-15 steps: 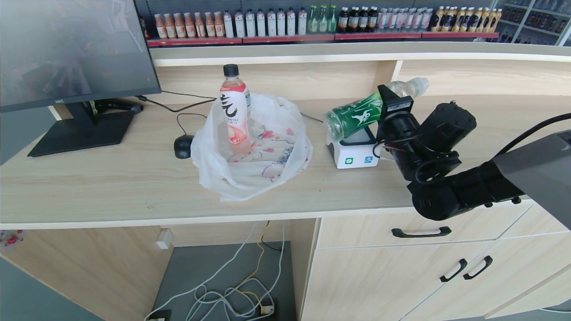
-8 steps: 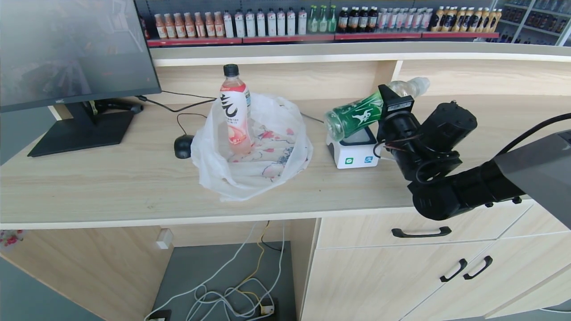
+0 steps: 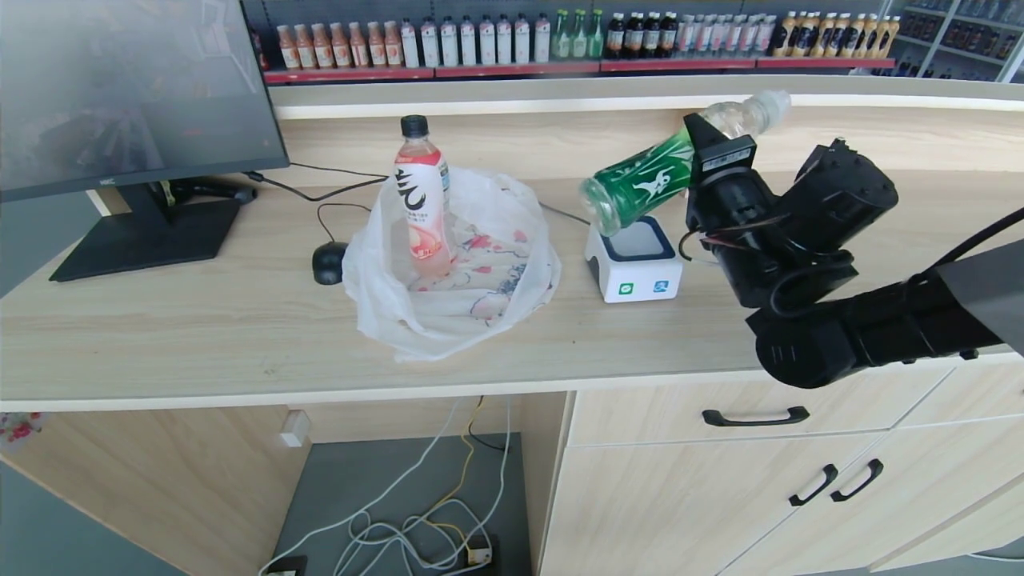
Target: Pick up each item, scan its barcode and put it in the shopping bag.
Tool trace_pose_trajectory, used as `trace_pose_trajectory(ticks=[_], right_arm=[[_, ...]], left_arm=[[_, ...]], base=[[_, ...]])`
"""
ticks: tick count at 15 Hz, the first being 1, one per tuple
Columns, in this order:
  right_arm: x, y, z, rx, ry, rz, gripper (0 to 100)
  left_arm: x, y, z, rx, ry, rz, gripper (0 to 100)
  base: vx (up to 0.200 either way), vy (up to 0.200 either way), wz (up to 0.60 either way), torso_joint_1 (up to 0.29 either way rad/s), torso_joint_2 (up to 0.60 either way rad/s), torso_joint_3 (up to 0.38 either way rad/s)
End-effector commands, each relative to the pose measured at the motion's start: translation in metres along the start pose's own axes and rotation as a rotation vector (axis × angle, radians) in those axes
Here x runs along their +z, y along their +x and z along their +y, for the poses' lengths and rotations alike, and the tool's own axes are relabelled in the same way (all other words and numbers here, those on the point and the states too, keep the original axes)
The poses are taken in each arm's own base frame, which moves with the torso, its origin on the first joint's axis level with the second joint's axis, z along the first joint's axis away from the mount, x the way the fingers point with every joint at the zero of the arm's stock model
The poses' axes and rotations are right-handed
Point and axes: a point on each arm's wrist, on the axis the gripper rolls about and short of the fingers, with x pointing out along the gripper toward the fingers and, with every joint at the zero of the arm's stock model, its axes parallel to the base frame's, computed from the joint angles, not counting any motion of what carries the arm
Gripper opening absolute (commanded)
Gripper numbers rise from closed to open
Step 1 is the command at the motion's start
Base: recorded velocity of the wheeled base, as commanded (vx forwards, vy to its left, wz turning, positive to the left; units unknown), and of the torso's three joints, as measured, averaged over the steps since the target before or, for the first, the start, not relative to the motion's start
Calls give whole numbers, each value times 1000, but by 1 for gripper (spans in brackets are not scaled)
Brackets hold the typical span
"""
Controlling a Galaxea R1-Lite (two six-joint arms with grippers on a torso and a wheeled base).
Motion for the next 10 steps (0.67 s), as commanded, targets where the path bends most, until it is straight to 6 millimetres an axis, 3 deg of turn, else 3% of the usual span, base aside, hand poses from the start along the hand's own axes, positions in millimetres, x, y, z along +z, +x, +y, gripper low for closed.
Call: trace_pose_trajectory(ticks=[1, 5, 10], right_arm=[[4, -5, 30, 53, -39, -8, 0], [8, -42, 49, 75, -249, 32, 0], [15, -63, 56, 117, -525, 6, 0]], left_arm=[[0, 0, 0, 2, -1, 0, 100], [0, 0, 0, 0, 1, 0, 100], [0, 0, 0, 0, -1, 0, 100]], base=[[0, 0, 0, 0, 0, 0], [0, 0, 0, 0, 0, 0], [0, 0, 0, 0, 0, 0]])
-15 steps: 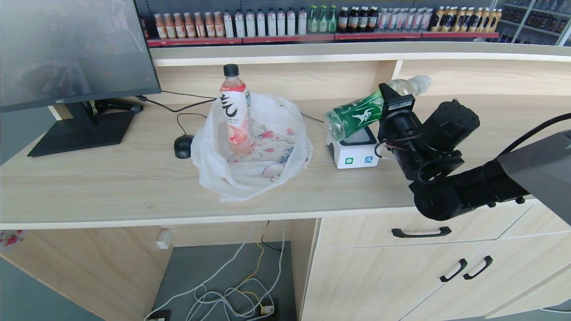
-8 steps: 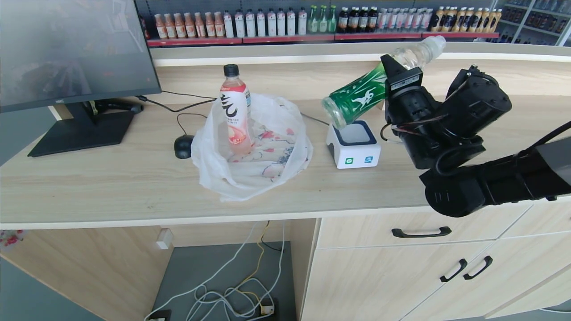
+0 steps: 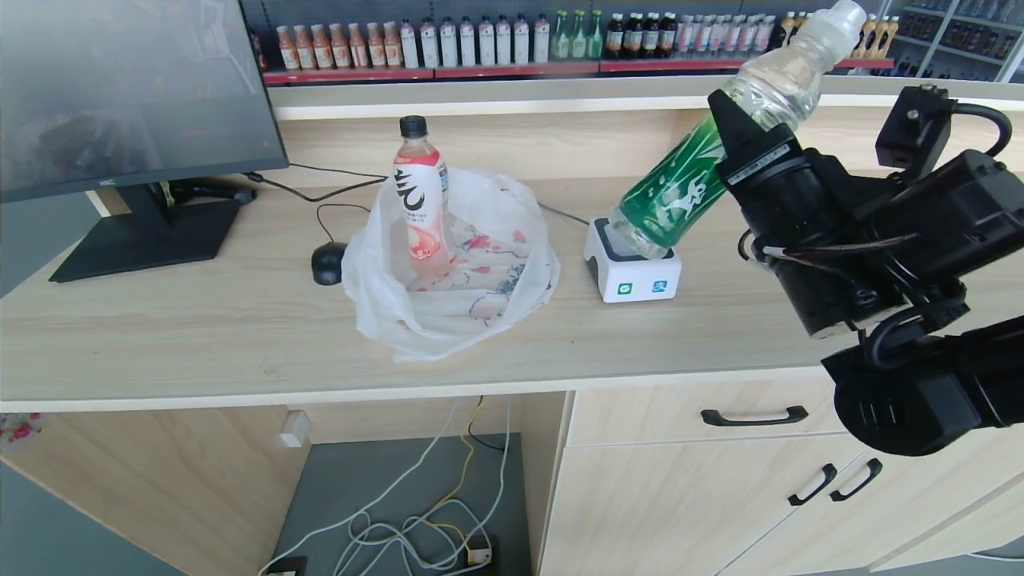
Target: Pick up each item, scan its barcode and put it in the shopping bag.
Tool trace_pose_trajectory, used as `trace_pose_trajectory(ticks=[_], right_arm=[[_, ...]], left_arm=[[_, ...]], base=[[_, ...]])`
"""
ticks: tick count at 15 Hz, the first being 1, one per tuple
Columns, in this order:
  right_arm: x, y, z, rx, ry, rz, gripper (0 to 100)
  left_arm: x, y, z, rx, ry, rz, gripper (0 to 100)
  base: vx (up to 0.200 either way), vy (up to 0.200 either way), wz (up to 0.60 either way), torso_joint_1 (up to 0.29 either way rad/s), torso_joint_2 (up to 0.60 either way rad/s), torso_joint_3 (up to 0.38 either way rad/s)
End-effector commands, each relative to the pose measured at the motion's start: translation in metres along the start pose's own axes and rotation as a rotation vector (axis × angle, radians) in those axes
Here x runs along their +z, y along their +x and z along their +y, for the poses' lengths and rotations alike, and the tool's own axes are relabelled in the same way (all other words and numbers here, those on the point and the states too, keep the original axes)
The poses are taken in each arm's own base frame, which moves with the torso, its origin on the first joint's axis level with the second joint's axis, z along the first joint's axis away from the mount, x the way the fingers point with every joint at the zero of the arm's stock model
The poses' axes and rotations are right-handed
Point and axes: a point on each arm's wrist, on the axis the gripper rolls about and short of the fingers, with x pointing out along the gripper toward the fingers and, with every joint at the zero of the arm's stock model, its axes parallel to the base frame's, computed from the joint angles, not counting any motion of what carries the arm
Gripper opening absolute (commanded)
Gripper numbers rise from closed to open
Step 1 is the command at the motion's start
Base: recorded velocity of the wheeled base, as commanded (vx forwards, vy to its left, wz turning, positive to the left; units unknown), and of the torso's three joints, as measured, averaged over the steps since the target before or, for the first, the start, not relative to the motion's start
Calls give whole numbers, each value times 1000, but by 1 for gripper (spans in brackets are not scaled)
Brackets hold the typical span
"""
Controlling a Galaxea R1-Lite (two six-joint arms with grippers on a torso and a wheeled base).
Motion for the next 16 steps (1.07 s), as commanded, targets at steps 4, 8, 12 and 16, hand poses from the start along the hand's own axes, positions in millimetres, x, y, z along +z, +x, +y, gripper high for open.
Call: trace_pose_trajectory(ticks=[4, 8, 12, 16], right_arm=[[14, -13, 19, 42, -228, -4, 0], [12, -31, 13, 30, -448, 52, 0], [-5, -18, 8, 31, -537, 44, 0], [-2, -1, -22, 2, -603, 15, 0]], left_arm=[[0, 0, 0, 2, 1, 0, 100], [0, 0, 0, 0, -1, 0, 100], [0, 0, 0, 0, 1, 0, 100], [0, 0, 0, 2, -1, 0, 100]], base=[[0, 0, 0, 0, 0, 0], [0, 0, 0, 0, 0, 0], [0, 0, 0, 0, 0, 0], [0, 0, 0, 0, 0, 0]])
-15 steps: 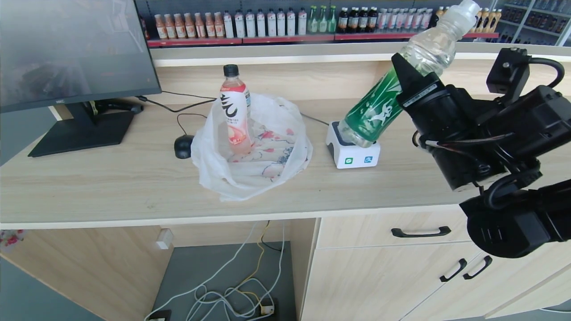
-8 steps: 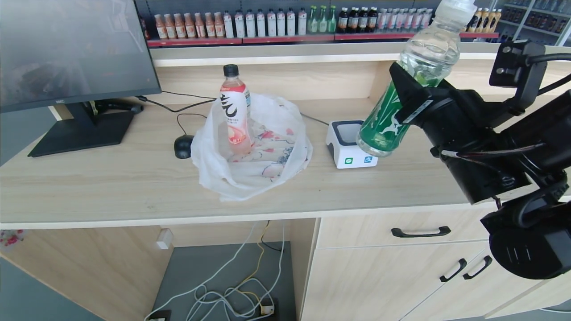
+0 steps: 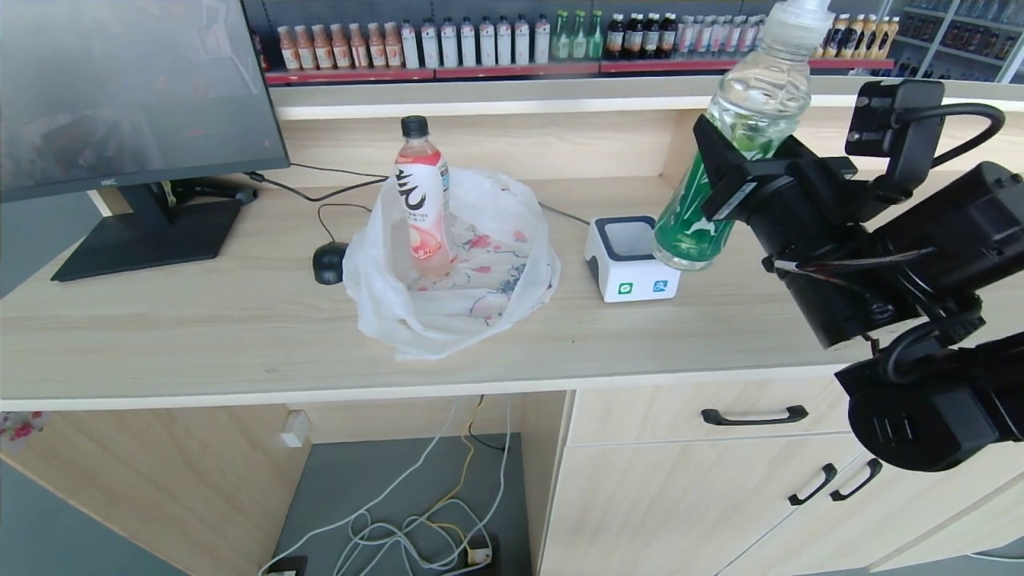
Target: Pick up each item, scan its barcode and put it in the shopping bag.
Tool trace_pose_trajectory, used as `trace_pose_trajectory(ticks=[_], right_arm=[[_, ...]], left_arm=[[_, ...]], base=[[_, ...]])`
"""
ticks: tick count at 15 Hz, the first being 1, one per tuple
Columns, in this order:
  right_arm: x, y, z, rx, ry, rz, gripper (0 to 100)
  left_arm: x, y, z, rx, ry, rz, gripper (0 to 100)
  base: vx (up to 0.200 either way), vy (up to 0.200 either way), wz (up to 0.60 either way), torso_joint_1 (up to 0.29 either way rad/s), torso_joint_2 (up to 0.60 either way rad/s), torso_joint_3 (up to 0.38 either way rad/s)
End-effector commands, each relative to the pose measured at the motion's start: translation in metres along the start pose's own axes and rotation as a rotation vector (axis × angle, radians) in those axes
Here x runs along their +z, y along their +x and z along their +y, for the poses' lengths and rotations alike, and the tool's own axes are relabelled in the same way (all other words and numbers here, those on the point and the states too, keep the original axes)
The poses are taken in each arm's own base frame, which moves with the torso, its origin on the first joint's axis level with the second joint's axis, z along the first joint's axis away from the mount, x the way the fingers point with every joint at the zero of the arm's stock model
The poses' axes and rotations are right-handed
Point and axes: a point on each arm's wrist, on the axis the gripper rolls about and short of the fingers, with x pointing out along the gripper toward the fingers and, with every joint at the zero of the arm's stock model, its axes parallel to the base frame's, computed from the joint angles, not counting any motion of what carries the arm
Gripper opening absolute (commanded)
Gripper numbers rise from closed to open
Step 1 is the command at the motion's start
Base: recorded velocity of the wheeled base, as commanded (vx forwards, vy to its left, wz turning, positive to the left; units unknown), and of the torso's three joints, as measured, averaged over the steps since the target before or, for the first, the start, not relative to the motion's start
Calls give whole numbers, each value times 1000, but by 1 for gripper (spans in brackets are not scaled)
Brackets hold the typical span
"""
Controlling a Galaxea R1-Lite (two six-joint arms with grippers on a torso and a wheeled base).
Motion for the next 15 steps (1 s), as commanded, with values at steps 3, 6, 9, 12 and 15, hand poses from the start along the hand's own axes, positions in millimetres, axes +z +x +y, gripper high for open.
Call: trace_pose_trajectory(ticks=[3, 6, 9, 12, 15], right_arm=[[-20, 11, -15, -25, -42, 15, 0], [-21, 12, -21, -39, -51, 13, 0], [-20, 12, -21, -41, -47, 11, 0], [-20, 11, -21, -40, -49, 16, 0], [-21, 11, -21, -39, -49, 16, 0]], left_arm=[[0, 0, 0, 1, 0, -2, 100], [0, 0, 0, 0, 0, 0, 100], [0, 0, 0, 1, -2, -2, 100], [0, 0, 0, 1, -2, -2, 100], [0, 0, 0, 1, -2, -2, 100]], base=[[0, 0, 0, 0, 0, 0], [0, 133, 0, 3, 3, 0], [0, 200, 0, 1, 2, 1], [0, 200, 0, 12, -1, 2], [0, 200, 0, -5, 1, -1]])
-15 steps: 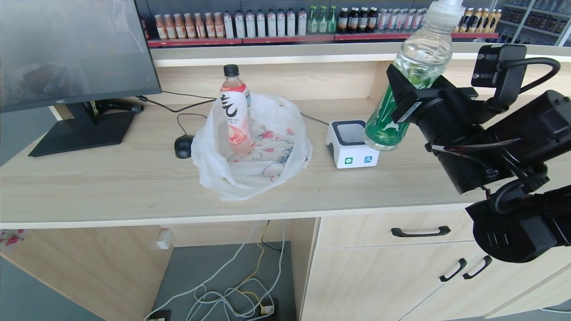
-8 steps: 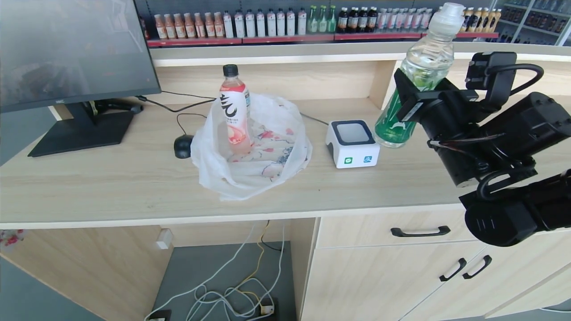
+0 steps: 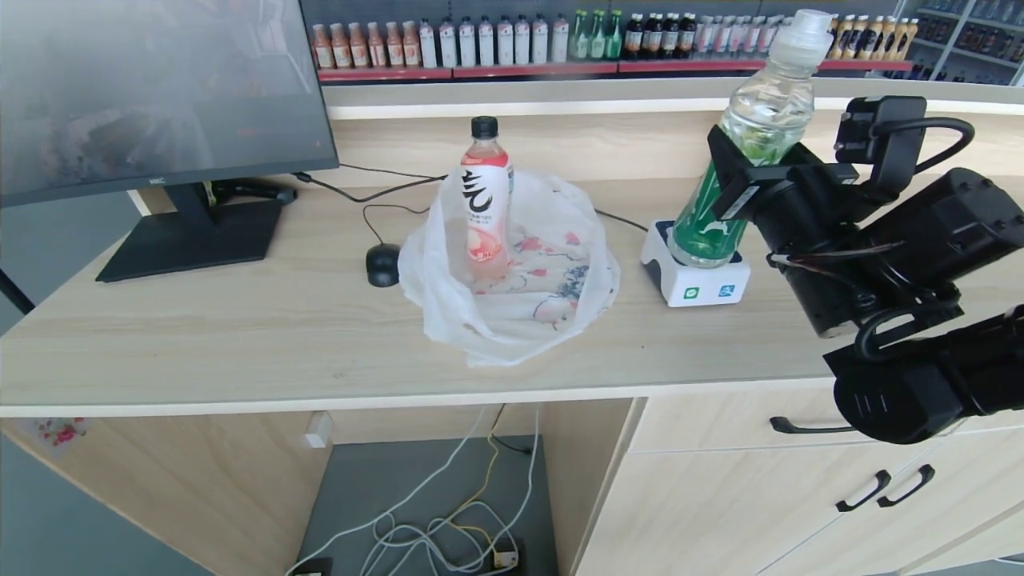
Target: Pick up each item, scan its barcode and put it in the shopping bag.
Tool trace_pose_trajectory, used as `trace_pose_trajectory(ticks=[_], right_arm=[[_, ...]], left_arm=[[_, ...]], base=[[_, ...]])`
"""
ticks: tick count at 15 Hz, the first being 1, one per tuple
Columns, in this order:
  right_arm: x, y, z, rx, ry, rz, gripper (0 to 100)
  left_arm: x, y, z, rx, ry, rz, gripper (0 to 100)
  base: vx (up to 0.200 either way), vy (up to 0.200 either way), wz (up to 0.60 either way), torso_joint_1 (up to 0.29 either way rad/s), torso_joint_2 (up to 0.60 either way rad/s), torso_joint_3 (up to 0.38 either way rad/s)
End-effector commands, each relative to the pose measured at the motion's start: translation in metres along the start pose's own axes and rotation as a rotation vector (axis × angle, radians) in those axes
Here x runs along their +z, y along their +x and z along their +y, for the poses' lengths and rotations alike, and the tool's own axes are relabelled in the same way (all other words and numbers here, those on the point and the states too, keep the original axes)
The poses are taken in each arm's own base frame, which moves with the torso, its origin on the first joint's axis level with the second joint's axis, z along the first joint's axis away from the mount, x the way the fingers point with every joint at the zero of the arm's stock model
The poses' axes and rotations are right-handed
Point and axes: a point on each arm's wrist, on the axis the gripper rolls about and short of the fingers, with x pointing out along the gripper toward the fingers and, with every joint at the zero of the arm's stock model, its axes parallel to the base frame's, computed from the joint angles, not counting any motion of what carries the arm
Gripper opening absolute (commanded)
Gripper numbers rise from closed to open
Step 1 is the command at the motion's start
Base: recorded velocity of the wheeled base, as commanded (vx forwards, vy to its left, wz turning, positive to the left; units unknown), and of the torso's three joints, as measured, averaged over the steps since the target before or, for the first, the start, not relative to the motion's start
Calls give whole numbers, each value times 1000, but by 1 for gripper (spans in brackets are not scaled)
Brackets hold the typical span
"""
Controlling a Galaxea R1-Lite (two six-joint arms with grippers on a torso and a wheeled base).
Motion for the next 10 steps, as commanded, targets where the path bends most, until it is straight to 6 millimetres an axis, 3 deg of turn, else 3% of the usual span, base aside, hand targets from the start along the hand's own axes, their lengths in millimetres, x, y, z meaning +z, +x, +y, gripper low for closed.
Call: trace_pose_trajectory(ticks=[1, 4, 10], right_arm=[[-1, 0, 1, 4, 1, 1, 0], [0, 0, 2, 4, 2, 0, 0], [1, -10, 15, 44, 1, 24, 0]], left_arm=[[0, 0, 0, -1, -1, 0, 100], [0, 0, 0, -1, 1, 1, 100], [0, 0, 0, 1, 2, 1, 100]], base=[[0, 200, 0, 12, 2, 2], [0, 200, 0, 4, 7, -1], [0, 0, 0, 0, 0, 0]])
